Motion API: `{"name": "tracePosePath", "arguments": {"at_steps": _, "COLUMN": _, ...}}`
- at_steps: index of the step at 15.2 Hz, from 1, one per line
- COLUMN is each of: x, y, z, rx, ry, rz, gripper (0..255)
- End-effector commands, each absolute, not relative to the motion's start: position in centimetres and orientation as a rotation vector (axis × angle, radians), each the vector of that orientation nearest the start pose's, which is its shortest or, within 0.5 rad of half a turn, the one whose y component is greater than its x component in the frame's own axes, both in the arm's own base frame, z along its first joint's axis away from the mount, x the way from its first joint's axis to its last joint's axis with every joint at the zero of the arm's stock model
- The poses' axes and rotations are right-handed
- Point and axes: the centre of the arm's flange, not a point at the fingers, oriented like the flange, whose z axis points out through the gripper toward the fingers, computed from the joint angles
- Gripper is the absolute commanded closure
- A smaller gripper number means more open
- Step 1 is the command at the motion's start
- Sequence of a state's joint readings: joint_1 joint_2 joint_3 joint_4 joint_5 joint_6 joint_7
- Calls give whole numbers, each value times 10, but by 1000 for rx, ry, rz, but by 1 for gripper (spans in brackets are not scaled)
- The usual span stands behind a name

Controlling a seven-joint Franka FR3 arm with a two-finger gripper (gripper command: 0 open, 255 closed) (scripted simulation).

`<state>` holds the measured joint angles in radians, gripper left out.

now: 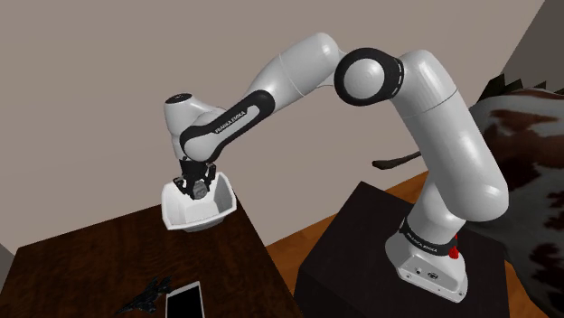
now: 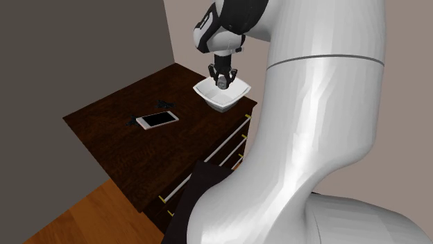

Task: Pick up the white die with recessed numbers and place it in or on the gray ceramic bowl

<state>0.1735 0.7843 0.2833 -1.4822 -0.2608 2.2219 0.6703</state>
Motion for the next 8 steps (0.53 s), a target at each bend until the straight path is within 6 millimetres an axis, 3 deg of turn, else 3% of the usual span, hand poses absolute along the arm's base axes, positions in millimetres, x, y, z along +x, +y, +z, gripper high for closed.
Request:
{"name": "tracePosePath", "arguments": {"at_steps": 1, "x": 660, "y": 277, "z": 220, "rx": -3145, "ry": 207, "rz": 5, "gripper": 255}}
{"name": "tracePosePath", "arguments": {"at_steps": 5, "x": 660, "y": 277, "z": 220, "rx": -3145, "ry": 207, "rz": 5, "gripper": 255}}
{"name": "tracePosePath", "arguments": {"at_steps": 6, "x": 660, "y": 277, "z": 220, "rx": -3145, "ry": 207, "rz": 5, "gripper": 0}}
{"name": "tracePosePath", "arguments": {"at_steps": 8, "x": 660, "y": 277, "z": 220, "rx": -3145, "ry": 207, "rz": 5, "gripper": 0}}
